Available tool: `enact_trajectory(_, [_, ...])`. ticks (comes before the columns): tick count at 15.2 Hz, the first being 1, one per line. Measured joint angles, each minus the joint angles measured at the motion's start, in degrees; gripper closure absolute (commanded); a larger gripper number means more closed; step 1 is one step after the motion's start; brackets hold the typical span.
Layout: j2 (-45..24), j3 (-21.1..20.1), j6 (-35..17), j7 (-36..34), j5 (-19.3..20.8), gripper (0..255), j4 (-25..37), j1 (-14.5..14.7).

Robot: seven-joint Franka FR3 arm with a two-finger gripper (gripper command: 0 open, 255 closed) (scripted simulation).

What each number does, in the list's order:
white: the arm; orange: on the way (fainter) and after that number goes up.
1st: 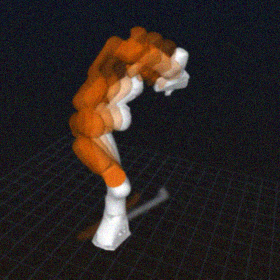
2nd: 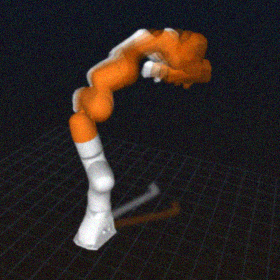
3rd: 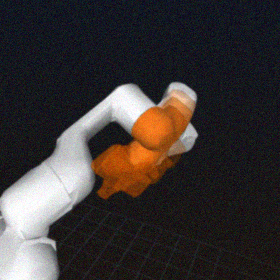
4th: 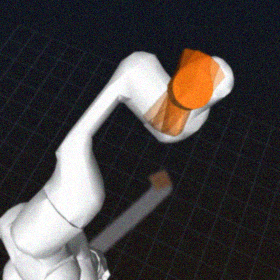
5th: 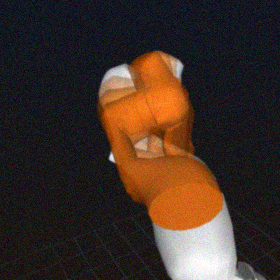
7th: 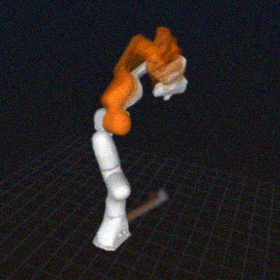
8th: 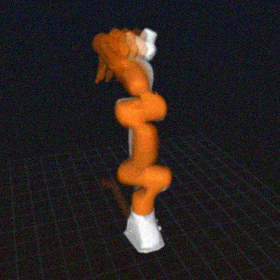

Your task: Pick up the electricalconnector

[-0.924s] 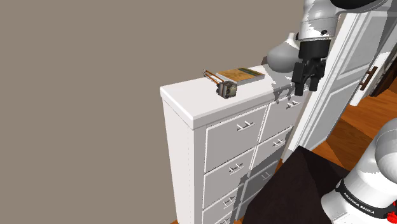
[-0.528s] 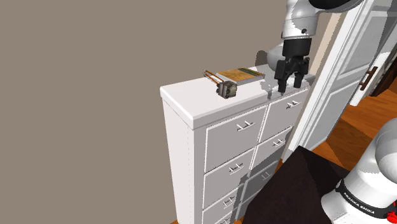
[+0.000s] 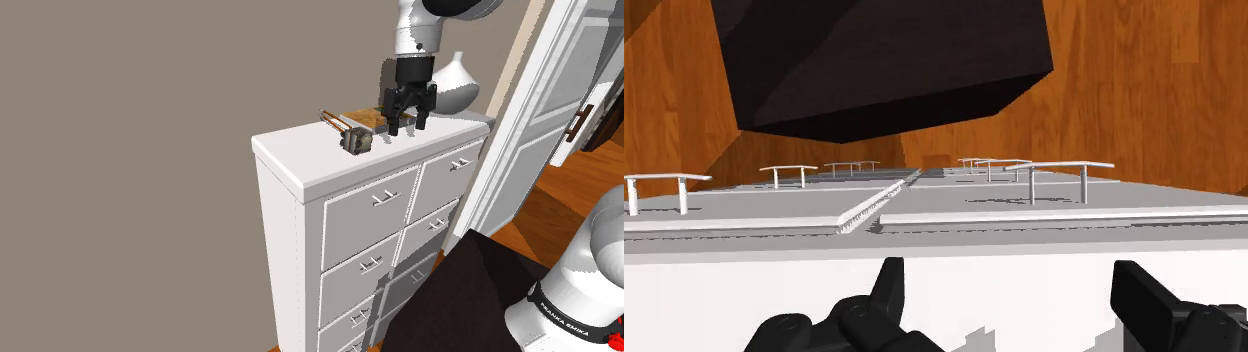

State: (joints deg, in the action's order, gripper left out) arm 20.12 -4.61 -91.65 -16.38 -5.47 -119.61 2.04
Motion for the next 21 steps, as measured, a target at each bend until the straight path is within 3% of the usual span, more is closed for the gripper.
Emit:
enact_trajectory(12, [-25.33, -3.44, 0.78, -7.6, 4.33, 0, 29.53, 1.56])
enact_trajectory(14, [-26.78, -3.6, 0.2, -8.14, 4.63, 0, 30.55, 1.83])
enact_trajectory(20, [-26.6, -3.59, -4.25, -8.09, 4.64, 0, 25.96, 1.81])
enact_trajectory(21, [-26.58, -3.58, -4.56, -8.04, 4.64, 255, 25.63, 1.8])
